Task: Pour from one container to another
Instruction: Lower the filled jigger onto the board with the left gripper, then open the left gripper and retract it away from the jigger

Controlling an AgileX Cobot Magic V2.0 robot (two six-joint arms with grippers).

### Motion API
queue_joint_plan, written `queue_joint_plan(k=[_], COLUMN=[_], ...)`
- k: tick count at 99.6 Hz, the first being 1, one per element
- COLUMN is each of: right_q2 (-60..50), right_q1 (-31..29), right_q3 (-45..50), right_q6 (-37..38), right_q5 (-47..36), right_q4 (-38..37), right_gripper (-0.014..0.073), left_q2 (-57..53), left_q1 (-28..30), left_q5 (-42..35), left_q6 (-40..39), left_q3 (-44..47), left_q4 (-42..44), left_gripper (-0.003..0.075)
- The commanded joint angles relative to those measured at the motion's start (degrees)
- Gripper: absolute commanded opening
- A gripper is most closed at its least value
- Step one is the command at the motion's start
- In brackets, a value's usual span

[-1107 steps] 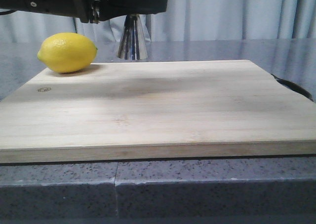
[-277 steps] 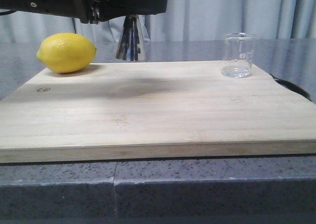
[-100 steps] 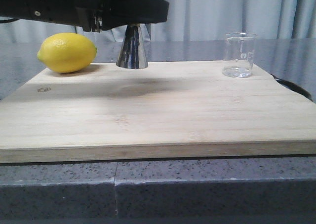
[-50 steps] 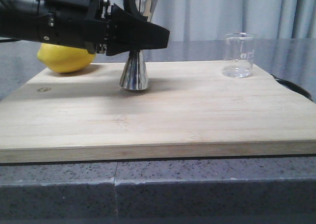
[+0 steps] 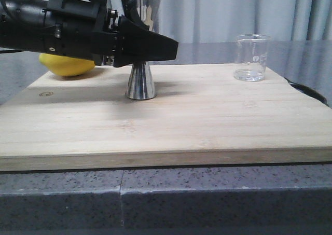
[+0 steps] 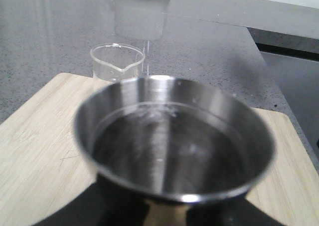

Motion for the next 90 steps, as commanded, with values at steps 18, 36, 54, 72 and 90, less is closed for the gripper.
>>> queue_joint_plan(k=[18,36,54,72,90], right_q2=[-0.25,-0.25,-0.25,-0.25,-0.25], right_q1=[-0.24,-0.24,-0.24,-0.24,-0.12], right_q3=[-1.58,-1.58,-1.58,-1.58,-4.06], right_q6=[-0.35,-0.35,-0.35,-0.24,-0.24], right_q5=[-3.65,-3.62,-3.62,-1.95,5.33], right_q4=[-0.77,-0.77,-0.77,1.33,4.56], right_gripper=[0.0585,0.0585,0.0585,0.0585,0.0585], left_q2=[-2.47,-3.18,-8.59,-17.28,-25.40], left_q1=[-0.34,-0.26,-0.26,-0.26,-0.26], left_q5=[6.48,4.15,-3.26,-13.75,-17.68], left_q6=[0.16,-0.16,-5.92,-18.93,-37.44], left_q3=[-1.19,-1.29,-1.29,-1.29,-1.29], left_q4=[-4.89,-3.46,4.08,18.50,36.97], left_gripper=[0.0392,0.0559,0.0570,0.0570,0.0569])
